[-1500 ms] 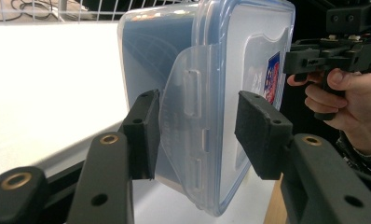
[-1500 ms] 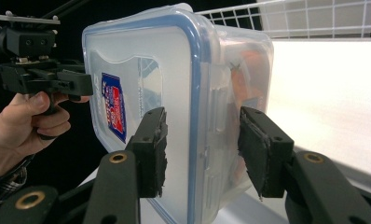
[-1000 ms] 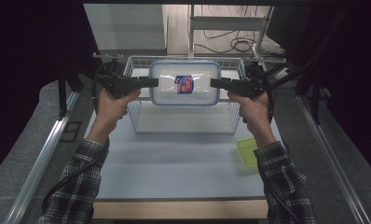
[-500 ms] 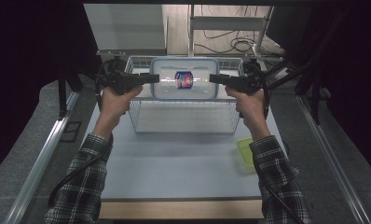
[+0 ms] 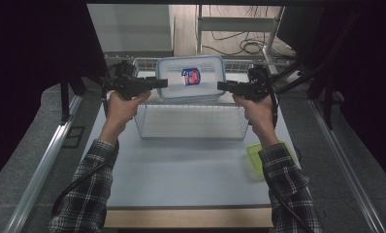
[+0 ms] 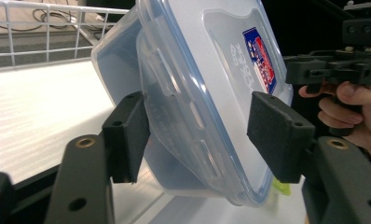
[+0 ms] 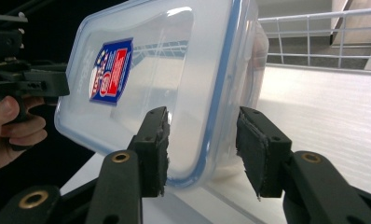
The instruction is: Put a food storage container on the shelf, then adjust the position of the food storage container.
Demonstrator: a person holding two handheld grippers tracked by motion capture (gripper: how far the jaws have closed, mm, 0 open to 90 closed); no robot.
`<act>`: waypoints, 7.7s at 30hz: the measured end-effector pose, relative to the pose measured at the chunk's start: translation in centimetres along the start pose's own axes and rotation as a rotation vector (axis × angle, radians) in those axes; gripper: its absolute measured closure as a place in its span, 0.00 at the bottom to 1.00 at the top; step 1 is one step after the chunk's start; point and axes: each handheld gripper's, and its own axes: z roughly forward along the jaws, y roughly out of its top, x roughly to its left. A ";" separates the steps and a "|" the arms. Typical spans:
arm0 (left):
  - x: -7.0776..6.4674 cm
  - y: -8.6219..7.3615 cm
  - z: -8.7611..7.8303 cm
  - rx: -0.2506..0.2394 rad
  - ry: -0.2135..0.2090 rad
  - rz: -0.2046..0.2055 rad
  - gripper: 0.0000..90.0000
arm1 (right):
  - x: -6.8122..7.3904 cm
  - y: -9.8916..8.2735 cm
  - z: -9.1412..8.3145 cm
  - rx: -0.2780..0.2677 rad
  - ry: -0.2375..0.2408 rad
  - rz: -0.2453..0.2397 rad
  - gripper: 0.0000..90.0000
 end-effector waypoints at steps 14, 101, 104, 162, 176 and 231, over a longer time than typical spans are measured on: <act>0.3 -0.1 0.1 -0.019 0.037 -0.021 0.39 | 0.2 -0.3 -0.3 0.002 -0.030 -0.008 0.68; -6.6 -16.2 -2.9 0.181 0.130 0.242 0.08 | 3.4 -14.5 -3.6 0.052 -0.046 -0.289 0.06; -6.6 -17.2 -3.1 0.175 0.126 0.239 0.07 | 3.5 -15.0 -3.9 0.050 -0.048 -0.293 0.05; -6.1 -26.9 -4.4 0.237 0.258 0.304 0.02 | 0.9 -22.5 -5.5 0.155 -0.195 -0.229 0.05; -5.8 -27.0 -4.2 0.247 0.252 0.297 0.03 | -5.4 -20.0 -10.4 0.133 -0.394 -0.204 0.87; -5.7 -27.2 -3.8 0.276 0.248 0.305 0.04 | -8.7 -21.6 -8.2 0.279 -0.383 -0.124 0.99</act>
